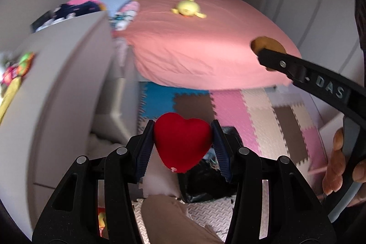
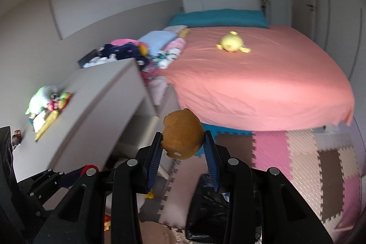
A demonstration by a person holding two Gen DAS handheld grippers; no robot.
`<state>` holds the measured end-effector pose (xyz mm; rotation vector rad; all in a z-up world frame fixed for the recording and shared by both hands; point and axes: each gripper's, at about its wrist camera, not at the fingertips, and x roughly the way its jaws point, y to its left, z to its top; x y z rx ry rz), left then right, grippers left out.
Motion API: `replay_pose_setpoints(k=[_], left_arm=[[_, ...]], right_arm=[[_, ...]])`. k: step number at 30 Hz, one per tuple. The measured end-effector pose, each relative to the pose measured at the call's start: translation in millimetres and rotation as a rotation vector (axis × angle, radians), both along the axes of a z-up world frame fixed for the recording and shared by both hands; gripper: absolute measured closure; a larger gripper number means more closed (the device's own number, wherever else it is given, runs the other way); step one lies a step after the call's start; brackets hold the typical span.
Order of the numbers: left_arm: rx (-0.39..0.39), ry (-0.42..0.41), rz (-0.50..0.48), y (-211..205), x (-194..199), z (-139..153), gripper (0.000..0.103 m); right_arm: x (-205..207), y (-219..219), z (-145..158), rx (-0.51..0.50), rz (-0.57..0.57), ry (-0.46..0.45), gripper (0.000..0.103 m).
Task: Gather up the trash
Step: 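Carry both items over the trash bin and open both tools, then grasp the teal cup with the left tool while the right tool grasps the yellow wrapper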
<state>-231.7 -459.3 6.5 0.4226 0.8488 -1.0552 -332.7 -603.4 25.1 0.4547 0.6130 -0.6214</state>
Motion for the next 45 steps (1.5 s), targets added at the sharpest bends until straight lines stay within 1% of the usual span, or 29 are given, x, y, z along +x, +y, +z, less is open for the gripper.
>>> replay_pose_setpoints(k=[3,6,7,8,9,10,12,13,15,18,24,29,33,36,42,45], left_arm=[[0.031,0.023,-0.057,-21,-16,-13,0.054],[0.06,0.045,-0.106,-37,-33,-29,0.054],[0.068,0.052,-0.123,-40,-36,-33,0.054],[0.083,0.057,-0.144,-43,-40,-37,0.041],[0.099,0.055,-0.157,-46,-43,-41,0.007],[0.099,0.029,-0.154,-46,-48,-43,0.006],[0.11,-0.018,-0.154,-48,-53,-47,0.006],[0.126,-0.024,-0.155,-48,-52,-51,0.006],[0.15,-0.014,-0.148,-50,-48,-56,0.006],[0.157,0.016,-0.136,-49,-41,-60,0.006],[0.133,0.025,-0.111,-44,-35,-56,0.006],[0.113,0.041,-0.074,-35,-21,-50,0.006],[0.094,0.043,-0.04,-23,-6,-42,0.006],[0.071,0.033,-0.003,-9,11,-29,0.006],[0.038,0.011,0.111,32,56,-4,0.006],[0.028,-0.001,0.188,60,86,8,0.006]], right_arm=[[-19,-18,-14,0.035,-0.053,0.014,0.065],[-29,-30,-25,0.066,-0.075,0.034,0.065],[-30,-34,-28,0.07,-0.076,0.049,0.062],[-31,-36,-32,0.069,-0.085,0.069,0.041],[-35,-40,-37,0.052,-0.121,0.097,0.026],[-39,-42,-40,0.022,-0.164,0.103,0.015],[-45,-44,-44,-0.001,-0.205,0.118,0.015],[-48,-46,-47,0.005,-0.218,0.117,0.015],[-54,-51,-51,0.031,-0.23,0.102,0.015],[-58,-54,-54,0.047,-0.24,0.095,0.015],[-55,-52,-52,0.045,-0.227,0.083,0.015],[-38,-42,-44,0.039,-0.186,0.075,0.015],[-17,-26,-34,0.031,-0.12,0.053,0.015],[6,-9,-23,0.02,-0.056,0.034,0.015],[61,29,2,-0.004,0.089,-0.001,0.015],[92,52,13,-0.018,0.165,-0.004,0.015]])
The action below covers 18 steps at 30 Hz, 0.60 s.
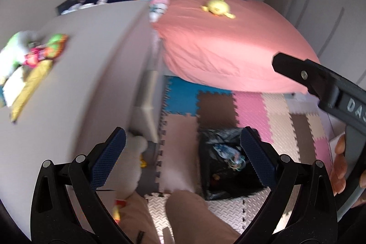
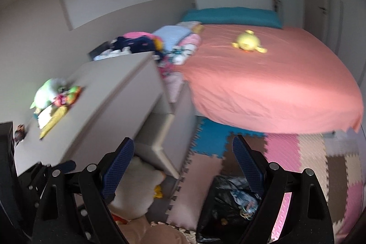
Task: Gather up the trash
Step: 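Grasp the teal cup with the left tool while the right tool grasps the yellow wrapper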
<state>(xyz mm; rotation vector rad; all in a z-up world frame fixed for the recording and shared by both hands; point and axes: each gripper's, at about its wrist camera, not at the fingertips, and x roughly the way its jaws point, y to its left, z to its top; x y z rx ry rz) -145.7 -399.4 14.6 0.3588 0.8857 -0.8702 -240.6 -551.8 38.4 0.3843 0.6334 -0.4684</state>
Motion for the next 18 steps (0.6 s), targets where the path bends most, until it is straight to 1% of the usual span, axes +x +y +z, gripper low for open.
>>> replay_pose_setpoints(k=[3,7,11,15,18], left_arm=[[-0.002,-0.018,0.061,24,23,8,0.006],[-0.012,-0.04,0.167,70,59,18,0.006],[-0.014,-0.054,0.268,113,89,22,0.006],[-0.007,-0.08,0.365,154,114,23,0.006],[-0.001,-0.088,0.434,180,132,23,0.006]], right_arm=[[29,20,9,-0.004,0.066,-0.001,0.015],[68,49,16,0.001,0.157,0.001,0.015],[103,80,17,0.012,0.236,0.0,0.015],[146,117,13,0.041,0.326,0.01,0.015],[177,138,8,0.066,0.362,0.025,0.015]])
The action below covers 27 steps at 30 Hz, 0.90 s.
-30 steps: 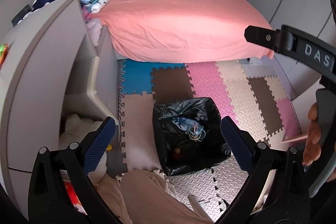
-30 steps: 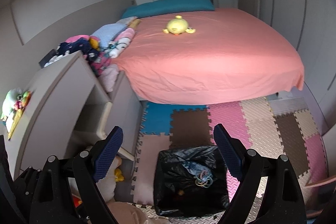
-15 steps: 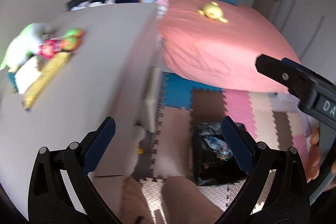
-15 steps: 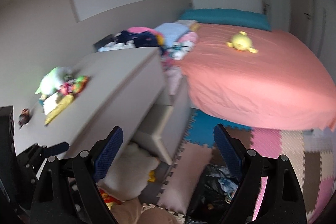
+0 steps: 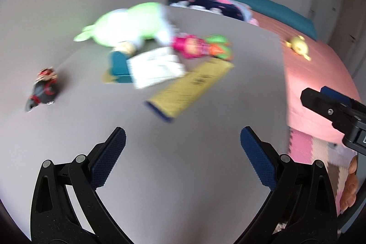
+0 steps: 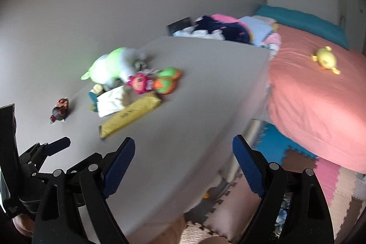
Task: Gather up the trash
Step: 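Grasp the teal cup with the left tool while the right tool grasps the yellow wrapper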
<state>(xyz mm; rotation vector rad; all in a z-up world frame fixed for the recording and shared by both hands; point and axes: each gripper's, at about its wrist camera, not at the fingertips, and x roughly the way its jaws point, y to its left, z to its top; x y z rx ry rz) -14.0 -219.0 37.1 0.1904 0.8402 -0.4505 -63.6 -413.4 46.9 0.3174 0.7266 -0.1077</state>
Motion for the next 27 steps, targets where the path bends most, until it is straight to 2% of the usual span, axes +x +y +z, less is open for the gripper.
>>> replay_pose_setpoints(k=[3,8,15,18,20,24,27], left_arm=[[-0.01,0.009,0.056,22,15,-2,0.006],[-0.017,0.02,0.116,51,40,-5,0.006],[-0.041,0.025,0.174,71,71,-8,0.006],[-0.049,0.028,0.188,72,85,-10,0.006],[-0.058,0.036,0.192,70,93,-10,0.006],[-0.08,0.035,0.212,64,112,-8,0.006],[-0.099,0.028,0.23,57,128,-7,0.006]], right_arm=[[34,20,-6,0.021,0.003,0.037,0.016],[84,41,-19,0.052,-0.025,0.095,0.029],[121,39,-37,0.083,-0.139,0.132,0.031],[131,44,-41,0.031,-0.149,0.148,0.042],[135,49,-40,0.018,-0.126,0.14,0.064],[128,47,-25,0.04,-0.127,0.05,0.084],[123,40,-12,0.016,-0.159,-0.007,0.085]])
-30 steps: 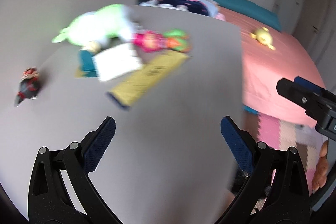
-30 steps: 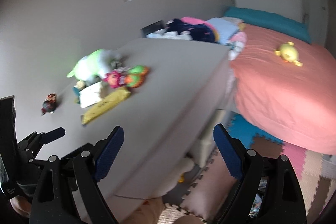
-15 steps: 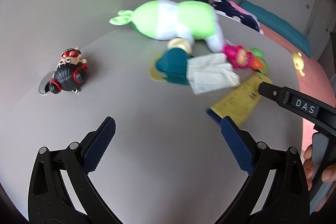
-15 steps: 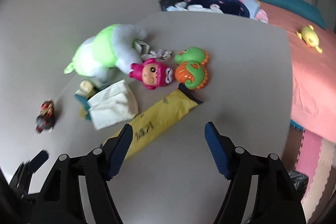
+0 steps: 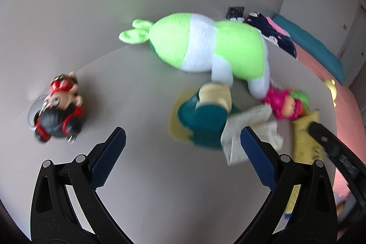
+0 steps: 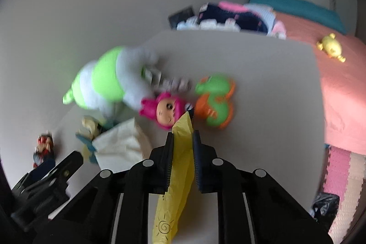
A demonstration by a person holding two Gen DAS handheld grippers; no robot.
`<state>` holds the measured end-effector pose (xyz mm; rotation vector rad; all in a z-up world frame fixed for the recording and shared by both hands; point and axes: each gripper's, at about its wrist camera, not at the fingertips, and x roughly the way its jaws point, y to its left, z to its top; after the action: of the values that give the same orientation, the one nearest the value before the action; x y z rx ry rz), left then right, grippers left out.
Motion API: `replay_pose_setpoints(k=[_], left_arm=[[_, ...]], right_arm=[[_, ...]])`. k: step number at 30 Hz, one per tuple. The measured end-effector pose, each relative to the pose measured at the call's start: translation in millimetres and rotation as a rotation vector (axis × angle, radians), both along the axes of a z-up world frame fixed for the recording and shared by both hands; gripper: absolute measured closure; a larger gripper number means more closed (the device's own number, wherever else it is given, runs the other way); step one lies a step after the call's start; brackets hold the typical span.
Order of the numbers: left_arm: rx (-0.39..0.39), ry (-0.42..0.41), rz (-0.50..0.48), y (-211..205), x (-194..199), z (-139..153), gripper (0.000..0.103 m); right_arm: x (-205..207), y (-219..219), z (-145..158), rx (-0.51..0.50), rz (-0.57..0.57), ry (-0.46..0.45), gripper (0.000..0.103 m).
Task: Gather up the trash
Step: 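Grasp the teal cup with the left tool while the right tool grasps the yellow wrapper, then carry the cup and wrapper to the trash bin and open both tools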
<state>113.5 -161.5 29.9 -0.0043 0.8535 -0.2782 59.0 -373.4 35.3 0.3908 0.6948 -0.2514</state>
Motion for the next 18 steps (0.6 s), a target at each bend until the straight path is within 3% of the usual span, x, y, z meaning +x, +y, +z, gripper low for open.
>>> replay_pose_setpoints(k=[7,12,18], left_arm=[[-0.033,0.022,0.006,-16,29,-8,0.015],[-0.018,0.058,-0.02,-27,42,-20,0.047],[0.018,0.03,-0.017,-23,44,-25,0.051]], right_arm=[[1,-16,17,0.015,-0.011,-0.056,0.085],[4,-18,17,0.028,0.007,-0.064,0.085],[-2,-19,19,0.037,0.021,-0.069,0.085]])
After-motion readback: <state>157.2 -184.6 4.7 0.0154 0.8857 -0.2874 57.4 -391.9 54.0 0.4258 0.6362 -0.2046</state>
